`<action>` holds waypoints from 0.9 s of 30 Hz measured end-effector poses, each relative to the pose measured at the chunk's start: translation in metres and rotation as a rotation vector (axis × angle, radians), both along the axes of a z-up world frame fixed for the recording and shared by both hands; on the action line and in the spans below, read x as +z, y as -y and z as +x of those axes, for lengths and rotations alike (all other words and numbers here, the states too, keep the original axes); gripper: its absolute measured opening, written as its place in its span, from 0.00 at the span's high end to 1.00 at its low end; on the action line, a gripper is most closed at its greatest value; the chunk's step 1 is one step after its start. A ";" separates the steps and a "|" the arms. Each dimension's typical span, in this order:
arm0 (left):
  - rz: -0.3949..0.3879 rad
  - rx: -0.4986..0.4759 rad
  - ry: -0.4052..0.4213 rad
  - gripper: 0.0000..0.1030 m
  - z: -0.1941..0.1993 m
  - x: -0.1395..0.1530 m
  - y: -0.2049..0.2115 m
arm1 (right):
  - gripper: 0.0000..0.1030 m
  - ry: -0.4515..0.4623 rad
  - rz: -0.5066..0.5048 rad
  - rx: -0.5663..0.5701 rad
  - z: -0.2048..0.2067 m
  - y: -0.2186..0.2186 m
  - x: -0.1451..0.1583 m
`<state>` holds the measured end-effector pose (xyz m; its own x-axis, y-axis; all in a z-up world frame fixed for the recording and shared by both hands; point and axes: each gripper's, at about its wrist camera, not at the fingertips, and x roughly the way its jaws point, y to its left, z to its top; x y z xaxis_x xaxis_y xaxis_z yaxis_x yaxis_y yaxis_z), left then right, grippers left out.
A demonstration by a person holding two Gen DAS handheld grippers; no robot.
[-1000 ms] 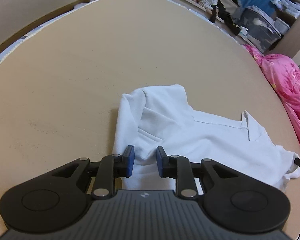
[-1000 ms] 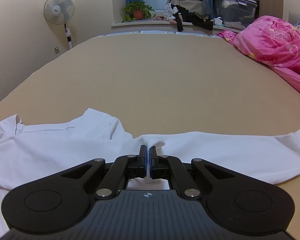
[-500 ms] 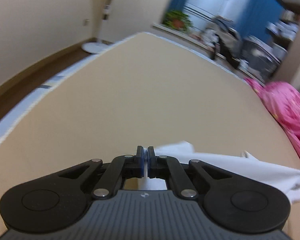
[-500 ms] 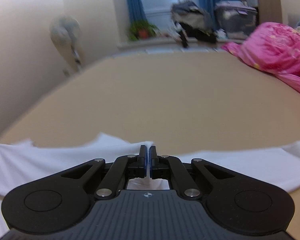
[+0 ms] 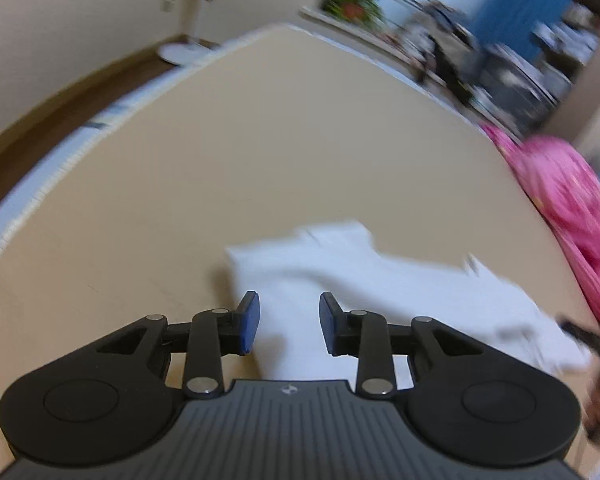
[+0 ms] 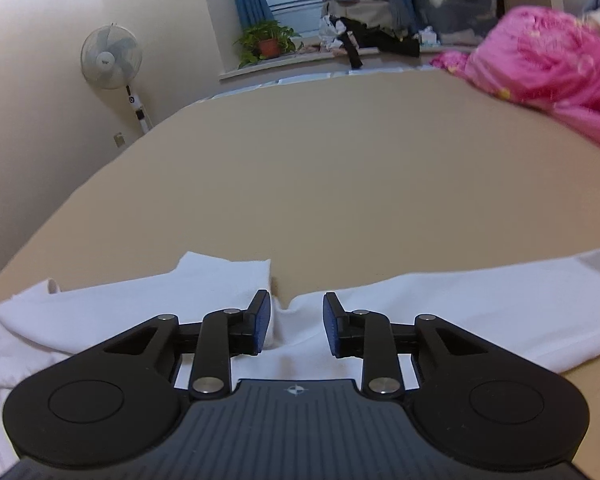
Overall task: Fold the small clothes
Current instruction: 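Open the left gripper to release the folded side onto the shirt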
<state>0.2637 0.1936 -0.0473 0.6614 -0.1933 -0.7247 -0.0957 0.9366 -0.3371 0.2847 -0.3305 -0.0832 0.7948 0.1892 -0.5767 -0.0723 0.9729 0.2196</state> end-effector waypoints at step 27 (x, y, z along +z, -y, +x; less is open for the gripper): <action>0.312 -0.341 -0.094 0.82 -0.080 -0.025 0.021 | 0.94 -0.200 -0.200 -0.030 -0.031 -0.007 0.003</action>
<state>0.1840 0.1730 -0.0721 0.5270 -0.1519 -0.8362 0.2183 0.9751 -0.0395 0.2540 -0.3234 -0.0802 0.6647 0.0335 -0.7464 -0.0168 0.9994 0.0300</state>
